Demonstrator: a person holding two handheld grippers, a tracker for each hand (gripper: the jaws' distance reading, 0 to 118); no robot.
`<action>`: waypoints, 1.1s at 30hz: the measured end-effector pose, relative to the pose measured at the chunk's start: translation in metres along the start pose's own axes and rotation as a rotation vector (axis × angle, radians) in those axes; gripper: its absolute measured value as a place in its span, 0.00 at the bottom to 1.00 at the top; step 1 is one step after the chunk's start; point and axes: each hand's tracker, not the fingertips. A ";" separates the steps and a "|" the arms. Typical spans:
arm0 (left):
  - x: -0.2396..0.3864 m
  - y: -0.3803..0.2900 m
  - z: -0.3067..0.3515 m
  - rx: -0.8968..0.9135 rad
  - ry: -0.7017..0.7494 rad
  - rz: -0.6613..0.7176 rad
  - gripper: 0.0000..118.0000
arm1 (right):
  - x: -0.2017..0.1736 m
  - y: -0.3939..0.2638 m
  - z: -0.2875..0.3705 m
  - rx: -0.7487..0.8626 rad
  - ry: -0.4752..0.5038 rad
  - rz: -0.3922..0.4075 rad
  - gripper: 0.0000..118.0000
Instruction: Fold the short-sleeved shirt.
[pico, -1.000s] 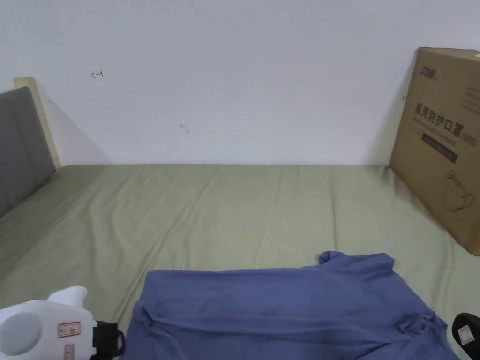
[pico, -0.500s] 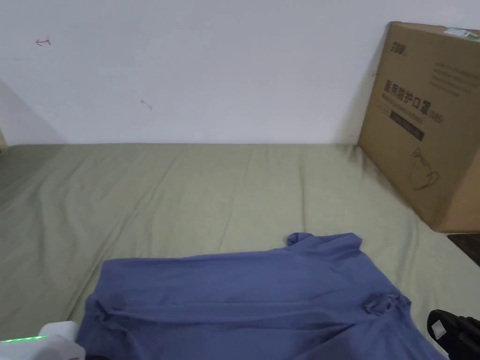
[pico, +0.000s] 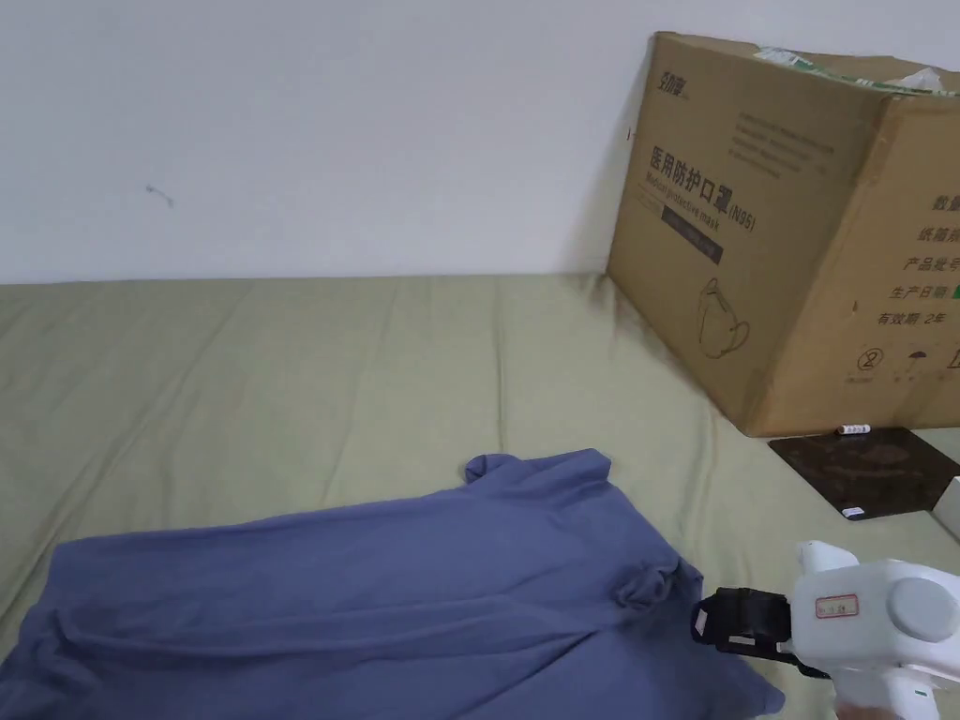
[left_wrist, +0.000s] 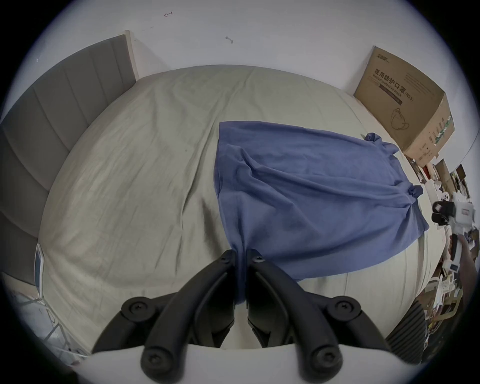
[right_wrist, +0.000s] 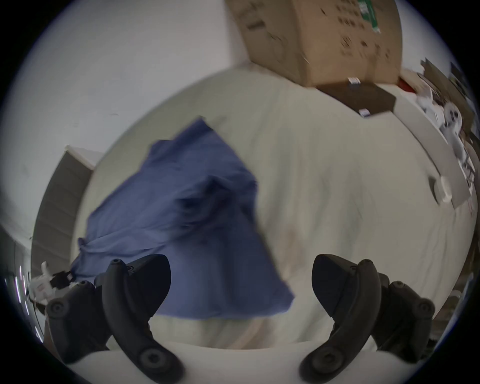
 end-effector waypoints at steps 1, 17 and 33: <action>0.000 -0.001 -0.001 -0.007 0.000 -0.005 0.05 | 0.004 0.001 -0.009 -0.021 -0.026 -0.001 0.93; -0.017 0.011 0.025 0.002 -0.071 0.090 0.05 | -0.010 -0.011 0.072 -0.022 0.059 0.124 0.03; -0.039 -0.111 0.045 -0.241 -0.113 -0.027 0.05 | 0.033 -0.142 0.088 -0.242 0.000 0.101 0.03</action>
